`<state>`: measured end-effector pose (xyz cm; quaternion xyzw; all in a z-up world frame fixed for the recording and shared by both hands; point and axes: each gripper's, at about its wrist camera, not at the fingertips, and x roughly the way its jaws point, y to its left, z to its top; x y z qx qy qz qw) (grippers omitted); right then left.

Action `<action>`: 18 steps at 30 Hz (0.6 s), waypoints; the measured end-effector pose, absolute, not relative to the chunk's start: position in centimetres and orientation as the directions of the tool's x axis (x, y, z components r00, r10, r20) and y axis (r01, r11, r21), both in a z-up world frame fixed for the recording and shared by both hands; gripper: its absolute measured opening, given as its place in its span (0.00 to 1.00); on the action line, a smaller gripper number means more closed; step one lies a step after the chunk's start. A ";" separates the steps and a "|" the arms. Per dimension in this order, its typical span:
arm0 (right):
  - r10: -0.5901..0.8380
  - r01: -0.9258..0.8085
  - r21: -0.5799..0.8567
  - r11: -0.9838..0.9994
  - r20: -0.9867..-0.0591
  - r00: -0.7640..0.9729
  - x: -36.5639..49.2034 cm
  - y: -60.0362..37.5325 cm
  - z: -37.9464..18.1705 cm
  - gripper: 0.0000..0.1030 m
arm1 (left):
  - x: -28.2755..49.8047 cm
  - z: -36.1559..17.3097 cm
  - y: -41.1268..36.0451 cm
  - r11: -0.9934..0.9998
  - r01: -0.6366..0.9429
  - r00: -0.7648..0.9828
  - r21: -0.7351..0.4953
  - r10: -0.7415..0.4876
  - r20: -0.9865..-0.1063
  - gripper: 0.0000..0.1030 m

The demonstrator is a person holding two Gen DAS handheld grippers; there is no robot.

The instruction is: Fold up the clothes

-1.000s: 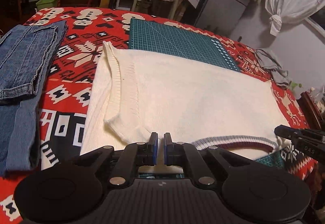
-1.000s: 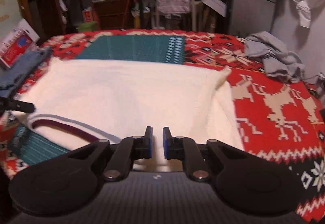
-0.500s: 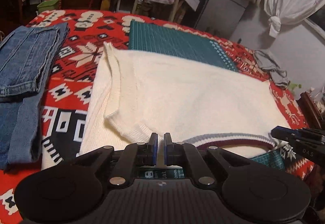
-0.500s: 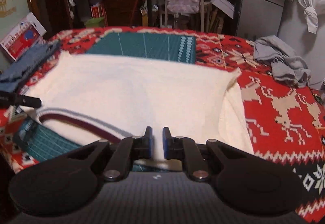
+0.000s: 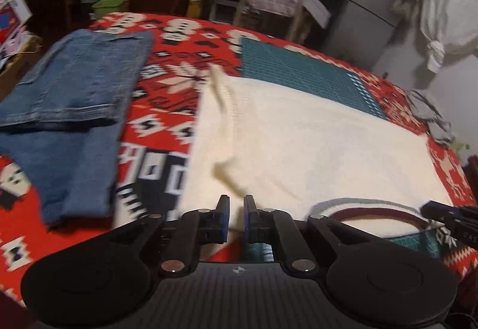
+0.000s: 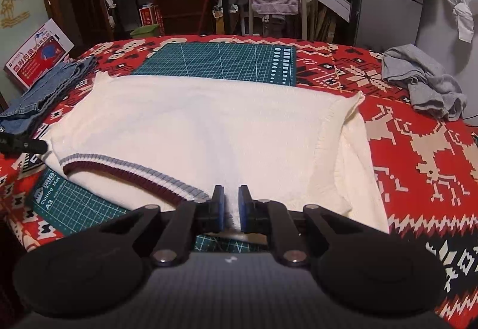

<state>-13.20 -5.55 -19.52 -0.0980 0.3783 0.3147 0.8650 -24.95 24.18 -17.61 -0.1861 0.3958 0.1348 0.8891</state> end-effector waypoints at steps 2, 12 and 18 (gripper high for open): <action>0.469 -0.618 0.068 0.783 -0.717 0.515 -13.2 -5.5 -19.5 0.11 | -25.6 -17.7 24.8 0.880 -0.422 0.642 -0.219 0.119 -0.757 0.10; 0.472 -0.617 0.078 0.783 -0.721 0.507 -13.1 -5.5 -19.5 0.12 | -26.5 -18.6 26.4 0.825 -0.488 0.659 -0.284 0.135 -0.740 0.31; 0.473 -0.615 0.085 0.784 -0.723 0.504 -13.0 -5.6 -19.4 0.12 | -27.2 -19.5 28.3 0.714 -0.492 0.733 -0.499 0.030 -0.679 0.29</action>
